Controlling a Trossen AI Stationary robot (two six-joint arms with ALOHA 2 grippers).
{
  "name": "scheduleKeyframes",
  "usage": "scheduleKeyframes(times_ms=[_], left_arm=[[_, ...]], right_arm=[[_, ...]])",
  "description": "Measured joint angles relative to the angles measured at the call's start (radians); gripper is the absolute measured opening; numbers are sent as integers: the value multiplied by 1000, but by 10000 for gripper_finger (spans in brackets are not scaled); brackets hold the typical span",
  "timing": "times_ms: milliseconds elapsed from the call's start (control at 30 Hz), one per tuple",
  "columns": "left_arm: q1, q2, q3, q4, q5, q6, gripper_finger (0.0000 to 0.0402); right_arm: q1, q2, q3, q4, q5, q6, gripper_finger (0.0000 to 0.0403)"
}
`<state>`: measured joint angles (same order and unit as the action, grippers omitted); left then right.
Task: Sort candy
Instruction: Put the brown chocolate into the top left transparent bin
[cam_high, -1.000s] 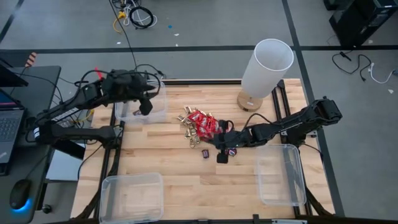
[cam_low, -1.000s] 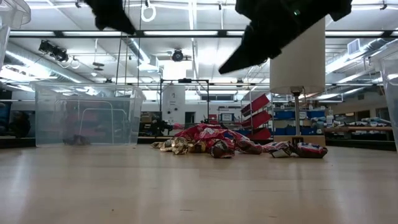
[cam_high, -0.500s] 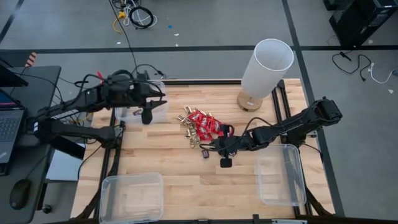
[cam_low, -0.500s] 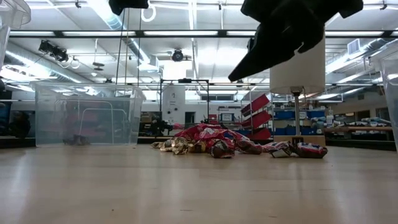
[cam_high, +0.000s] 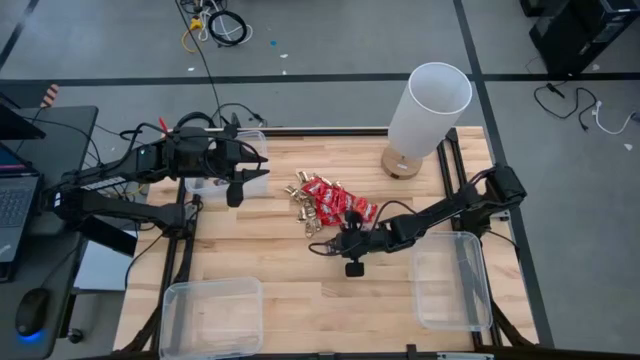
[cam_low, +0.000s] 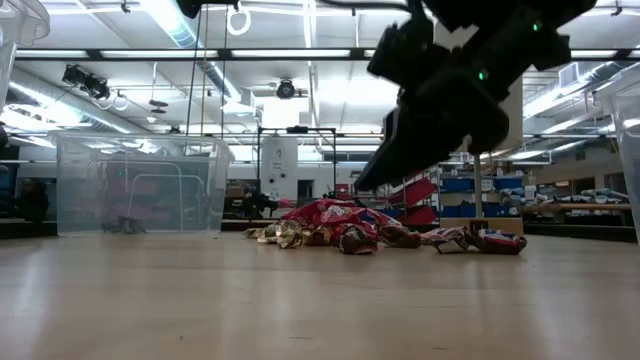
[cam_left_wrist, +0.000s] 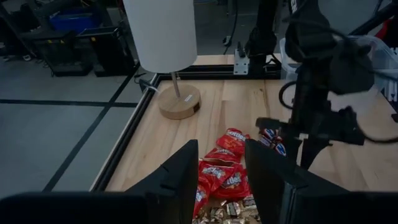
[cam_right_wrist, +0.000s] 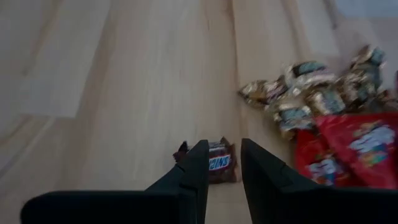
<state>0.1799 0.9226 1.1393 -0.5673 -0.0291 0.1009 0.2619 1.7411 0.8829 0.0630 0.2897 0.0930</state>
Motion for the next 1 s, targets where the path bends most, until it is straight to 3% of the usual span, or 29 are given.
scheduleKeyframes(times_ms=[267,733,1000], left_arm=[[-7,0,0,-1,0,0,133],[-7,0,0,-4,-6,0,133],[-13,0,0,-8,-25,0,133]], right_arm=[[4,42,1,29,-3,22,90],[16,93,0,4,-22,81,145],[16,121,1,19,-16,76,146]])
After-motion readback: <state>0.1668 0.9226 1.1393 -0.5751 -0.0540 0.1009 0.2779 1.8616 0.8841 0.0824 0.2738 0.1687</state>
